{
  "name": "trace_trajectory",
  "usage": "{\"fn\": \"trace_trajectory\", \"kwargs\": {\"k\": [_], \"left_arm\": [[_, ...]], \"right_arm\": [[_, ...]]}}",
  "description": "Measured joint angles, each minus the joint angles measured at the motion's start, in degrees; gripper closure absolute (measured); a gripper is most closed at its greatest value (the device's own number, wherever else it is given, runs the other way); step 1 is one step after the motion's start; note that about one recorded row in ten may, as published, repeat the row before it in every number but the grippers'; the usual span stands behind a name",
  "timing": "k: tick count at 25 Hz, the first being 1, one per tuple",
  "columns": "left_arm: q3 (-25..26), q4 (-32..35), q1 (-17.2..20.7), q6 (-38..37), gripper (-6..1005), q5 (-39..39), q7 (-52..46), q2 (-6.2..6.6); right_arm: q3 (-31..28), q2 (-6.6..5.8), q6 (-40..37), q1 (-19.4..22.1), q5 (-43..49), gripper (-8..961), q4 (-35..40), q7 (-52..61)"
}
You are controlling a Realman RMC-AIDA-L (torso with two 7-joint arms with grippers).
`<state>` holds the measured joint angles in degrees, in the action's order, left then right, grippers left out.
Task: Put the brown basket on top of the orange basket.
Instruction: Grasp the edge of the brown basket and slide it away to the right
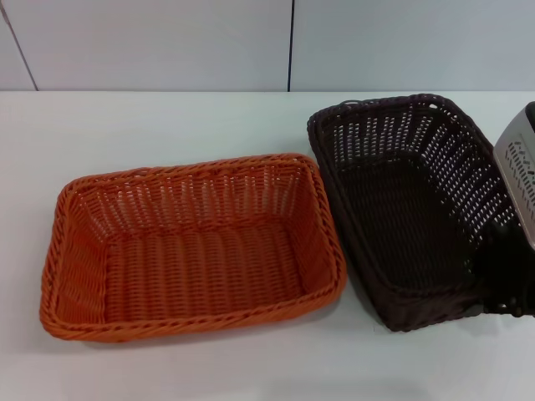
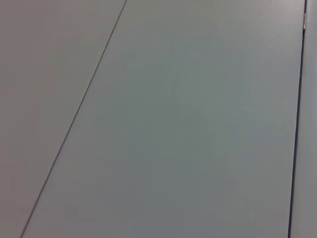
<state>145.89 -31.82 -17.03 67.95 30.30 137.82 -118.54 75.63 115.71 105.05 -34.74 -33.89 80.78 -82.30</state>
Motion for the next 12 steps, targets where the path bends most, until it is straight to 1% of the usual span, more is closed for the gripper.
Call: {"fn": "trace_trajectory", "kwargs": {"k": [3, 7, 12], "left_arm": [[0.01, -0.05, 0.09, 0.05, 411, 0.03, -0.05, 0.07], [0.0, 0.12, 0.18, 0.19, 411, 0.03, -0.07, 0.08], [-0.43, 0.74, 0.25, 0.21, 411, 0.04, -0.05, 0.07]], "right_arm": [[-0.12, 0.87, 0.36, 0.55, 1.55, 806, 2.13, 0.5], [-0.05, 1.33, 1.23, 1.44, 2.46, 816, 6.09, 1.4], [-0.12, 1.77, 2.24, 3.3, 4.25, 821, 14.7, 1.75]]}}
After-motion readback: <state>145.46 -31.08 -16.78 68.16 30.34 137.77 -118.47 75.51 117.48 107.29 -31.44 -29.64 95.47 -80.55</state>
